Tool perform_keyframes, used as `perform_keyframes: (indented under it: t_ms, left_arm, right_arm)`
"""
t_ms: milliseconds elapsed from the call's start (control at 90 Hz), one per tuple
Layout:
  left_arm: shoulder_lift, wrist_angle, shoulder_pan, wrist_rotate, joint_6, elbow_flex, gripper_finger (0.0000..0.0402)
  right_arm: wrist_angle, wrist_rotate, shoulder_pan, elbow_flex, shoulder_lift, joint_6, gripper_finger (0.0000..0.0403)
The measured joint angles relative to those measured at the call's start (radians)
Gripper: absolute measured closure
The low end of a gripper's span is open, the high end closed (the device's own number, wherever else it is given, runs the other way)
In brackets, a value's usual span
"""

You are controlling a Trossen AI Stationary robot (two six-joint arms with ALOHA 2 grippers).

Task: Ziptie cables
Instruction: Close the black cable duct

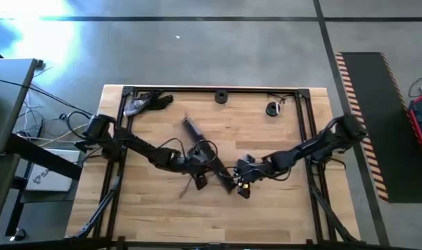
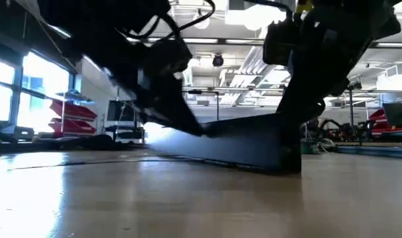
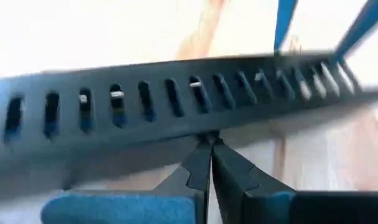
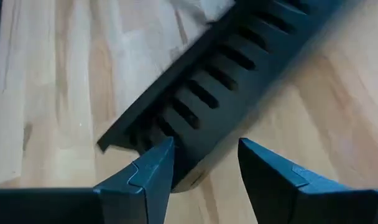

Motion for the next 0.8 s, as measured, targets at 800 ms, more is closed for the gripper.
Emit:
perform_keyframes:
  t_ms: [800]
  left_arm:
    - [-0.145, -0.854, 0.052, -0.162, 0.050, 0.307, 0.0402]
  right_arm:
    - [-0.443, 0.115, -0.009, -0.138, -0.318, 0.156, 0.0245]
